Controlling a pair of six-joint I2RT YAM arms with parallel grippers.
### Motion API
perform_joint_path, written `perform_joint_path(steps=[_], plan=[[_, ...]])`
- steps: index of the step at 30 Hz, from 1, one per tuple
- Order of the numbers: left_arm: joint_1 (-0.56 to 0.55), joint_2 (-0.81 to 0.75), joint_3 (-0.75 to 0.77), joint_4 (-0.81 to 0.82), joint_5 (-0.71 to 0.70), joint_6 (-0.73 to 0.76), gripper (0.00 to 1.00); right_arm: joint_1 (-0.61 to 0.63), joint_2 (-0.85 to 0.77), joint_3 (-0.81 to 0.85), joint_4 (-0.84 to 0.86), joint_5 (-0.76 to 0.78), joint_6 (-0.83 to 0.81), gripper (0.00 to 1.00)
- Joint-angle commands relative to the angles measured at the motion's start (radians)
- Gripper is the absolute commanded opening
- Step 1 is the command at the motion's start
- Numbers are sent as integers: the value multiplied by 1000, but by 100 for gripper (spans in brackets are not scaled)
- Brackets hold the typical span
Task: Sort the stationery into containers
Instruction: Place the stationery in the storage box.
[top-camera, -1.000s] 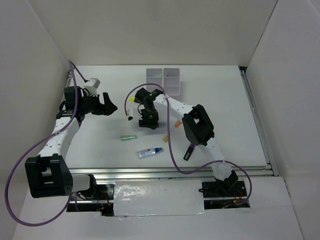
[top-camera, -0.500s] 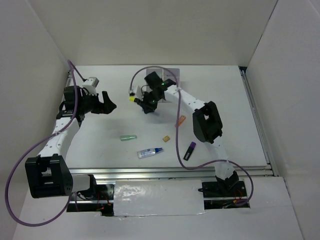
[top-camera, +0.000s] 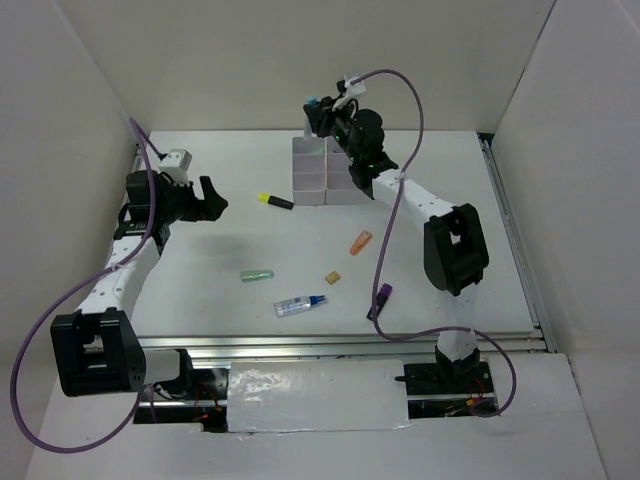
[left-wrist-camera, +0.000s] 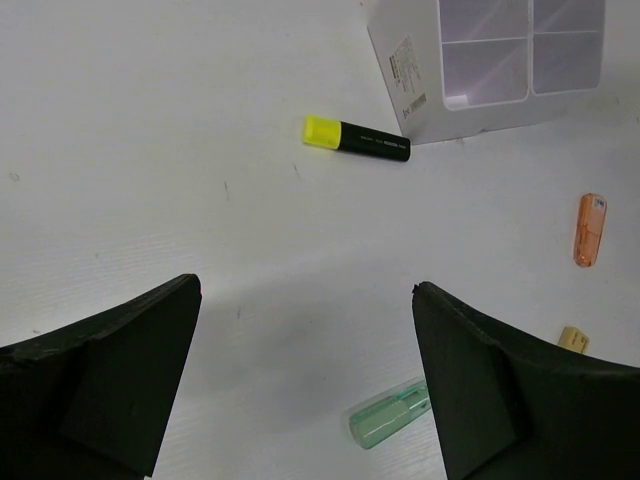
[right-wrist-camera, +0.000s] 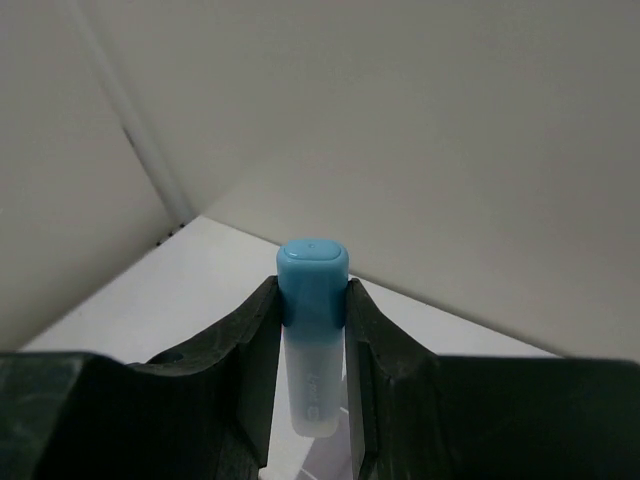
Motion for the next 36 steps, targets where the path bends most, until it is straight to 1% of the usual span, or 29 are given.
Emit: perform_joint_path(steps=[1, 3, 7, 11, 19, 23, 27, 31, 32, 33, 35, 36], plan=[[5, -21, 12, 32, -24, 21, 99, 24, 73, 4, 238, 244, 105, 0], [7, -19, 20, 5, -31, 35, 99, 22, 92, 18, 244, 272, 146, 0], [7, -12, 23, -13, -44, 41, 99, 27, 131, 29, 261, 282, 176, 0], [5, -7, 24, -20, -67, 35, 99, 30, 171, 40, 287, 302, 169, 0], [5, -9, 24, -39, -89, 46, 99, 25, 236, 95, 276, 312, 150, 0], [7, -6, 32, -46, -92, 50, 99, 24, 277, 138, 261, 325, 133, 1], [5, 2, 43, -51, -100, 61, 99, 24, 299, 143, 248, 325, 120, 3], [5, 39, 72, -60, -95, 55, 99, 24, 308, 135, 251, 327, 100, 11], [2, 46, 79, -63, -93, 55, 99, 24, 312, 133, 250, 328, 97, 15], [1, 56, 86, -65, -99, 55, 99, 25, 316, 132, 248, 327, 94, 25], [-10, 77, 102, -56, -112, 50, 99, 22, 320, 133, 242, 318, 93, 30], [-19, 100, 124, -56, -116, 47, 99, 24, 325, 133, 236, 318, 90, 36]])
